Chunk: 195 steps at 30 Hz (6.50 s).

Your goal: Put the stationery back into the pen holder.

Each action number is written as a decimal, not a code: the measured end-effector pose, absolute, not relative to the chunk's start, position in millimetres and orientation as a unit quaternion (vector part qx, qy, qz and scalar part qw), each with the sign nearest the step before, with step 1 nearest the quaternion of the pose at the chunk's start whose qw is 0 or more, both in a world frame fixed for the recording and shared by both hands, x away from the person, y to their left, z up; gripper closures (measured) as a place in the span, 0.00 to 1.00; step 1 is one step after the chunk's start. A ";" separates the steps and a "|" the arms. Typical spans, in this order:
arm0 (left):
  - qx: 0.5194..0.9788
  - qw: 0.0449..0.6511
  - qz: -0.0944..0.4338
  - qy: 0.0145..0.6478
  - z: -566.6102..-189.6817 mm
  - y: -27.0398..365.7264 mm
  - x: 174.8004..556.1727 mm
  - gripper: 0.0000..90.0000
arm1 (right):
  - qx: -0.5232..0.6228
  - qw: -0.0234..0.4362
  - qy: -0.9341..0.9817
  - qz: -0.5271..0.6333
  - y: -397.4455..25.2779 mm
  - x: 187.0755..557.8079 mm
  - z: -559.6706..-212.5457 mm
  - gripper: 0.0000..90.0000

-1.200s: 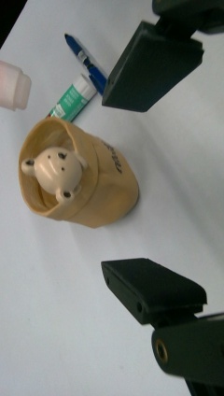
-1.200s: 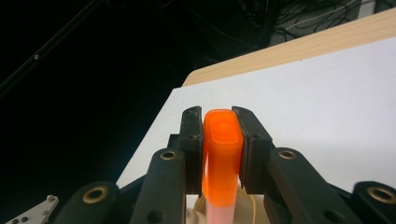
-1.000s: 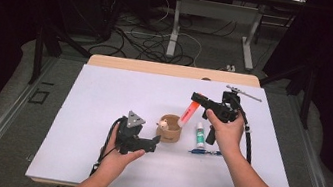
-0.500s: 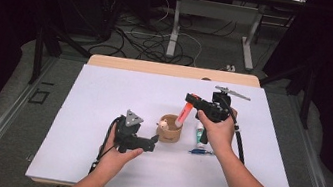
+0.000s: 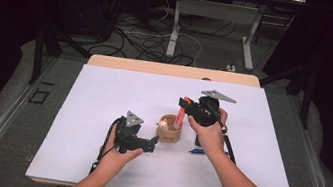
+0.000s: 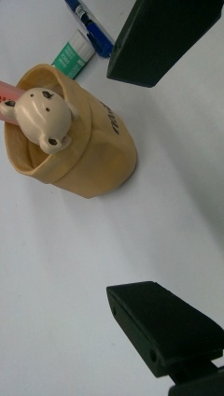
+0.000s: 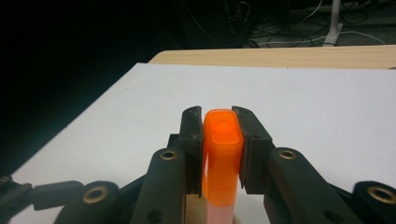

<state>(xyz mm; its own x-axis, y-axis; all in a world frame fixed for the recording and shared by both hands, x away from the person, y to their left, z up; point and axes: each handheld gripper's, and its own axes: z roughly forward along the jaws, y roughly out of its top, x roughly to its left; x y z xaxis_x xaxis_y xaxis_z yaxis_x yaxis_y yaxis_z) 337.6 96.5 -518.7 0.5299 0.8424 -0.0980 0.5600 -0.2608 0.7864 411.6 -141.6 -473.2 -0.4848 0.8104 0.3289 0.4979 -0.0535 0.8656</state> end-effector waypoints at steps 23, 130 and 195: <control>0.779 0.402 0.169 0.450 -520.7 94.0 336.9 0.01 | 0.459 0.185 0.678 0.544 -132.3 399.3 -507.9 0.83; 0.767 0.407 0.167 0.467 -518.5 102.3 340.9 0.01 | 0.601 0.051 0.734 0.312 -192.7 459.2 -495.1 0.44; 0.768 0.409 0.165 0.463 -519.7 100.3 340.6 0.02 | 0.682 -0.041 0.703 0.200 -191.6 482.0 -530.1 0.72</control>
